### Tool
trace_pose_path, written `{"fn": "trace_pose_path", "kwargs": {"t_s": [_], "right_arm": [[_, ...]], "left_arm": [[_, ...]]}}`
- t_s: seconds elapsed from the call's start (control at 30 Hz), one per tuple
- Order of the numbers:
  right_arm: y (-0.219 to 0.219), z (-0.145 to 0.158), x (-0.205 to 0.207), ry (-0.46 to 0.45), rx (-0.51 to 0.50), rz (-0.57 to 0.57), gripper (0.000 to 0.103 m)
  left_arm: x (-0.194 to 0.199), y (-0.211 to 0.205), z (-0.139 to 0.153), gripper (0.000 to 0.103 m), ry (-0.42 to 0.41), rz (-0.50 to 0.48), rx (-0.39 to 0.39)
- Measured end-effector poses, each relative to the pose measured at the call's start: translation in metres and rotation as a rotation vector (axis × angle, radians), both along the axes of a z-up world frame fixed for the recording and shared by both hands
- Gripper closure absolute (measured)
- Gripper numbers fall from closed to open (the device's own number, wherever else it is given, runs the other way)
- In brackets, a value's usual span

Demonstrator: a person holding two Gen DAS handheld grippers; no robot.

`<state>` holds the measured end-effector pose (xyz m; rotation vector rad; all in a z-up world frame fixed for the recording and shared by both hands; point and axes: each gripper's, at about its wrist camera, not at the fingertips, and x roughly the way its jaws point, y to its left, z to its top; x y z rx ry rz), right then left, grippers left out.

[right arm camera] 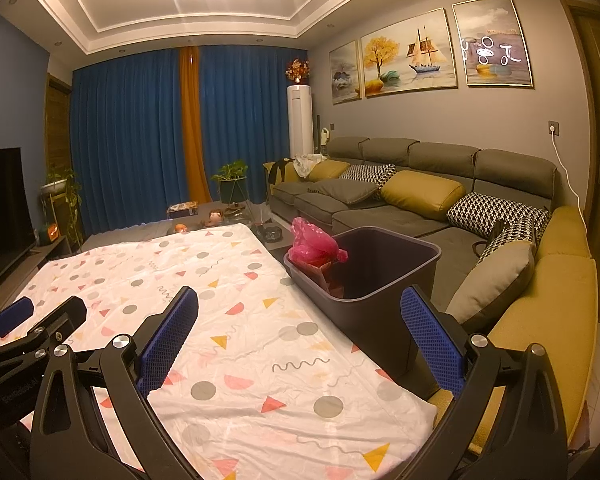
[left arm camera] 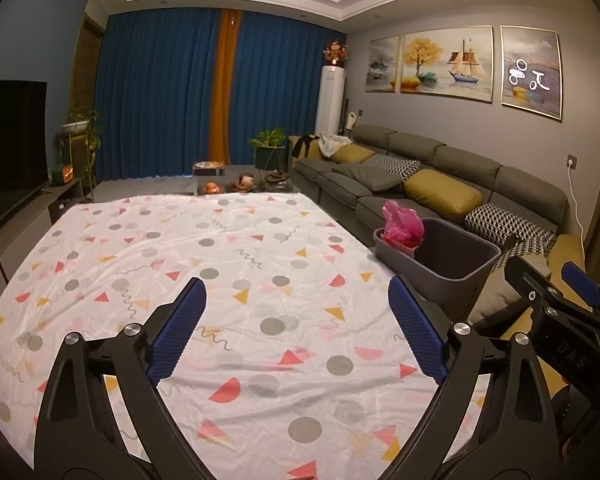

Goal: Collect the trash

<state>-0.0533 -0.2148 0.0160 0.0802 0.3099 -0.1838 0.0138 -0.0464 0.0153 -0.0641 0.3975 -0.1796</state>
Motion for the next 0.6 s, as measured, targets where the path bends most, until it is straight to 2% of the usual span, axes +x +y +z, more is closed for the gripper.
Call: {"fn": "trace_pose_path", "kwargs": {"t_s": [0.6], "right_arm": [[-0.0004,0.0033,0.0003,-0.002,0.005,-0.001,0.005]], "left_arm": [[0.0042,-0.0043,0.0025,0.013,0.004,-0.006,0.003]]}}
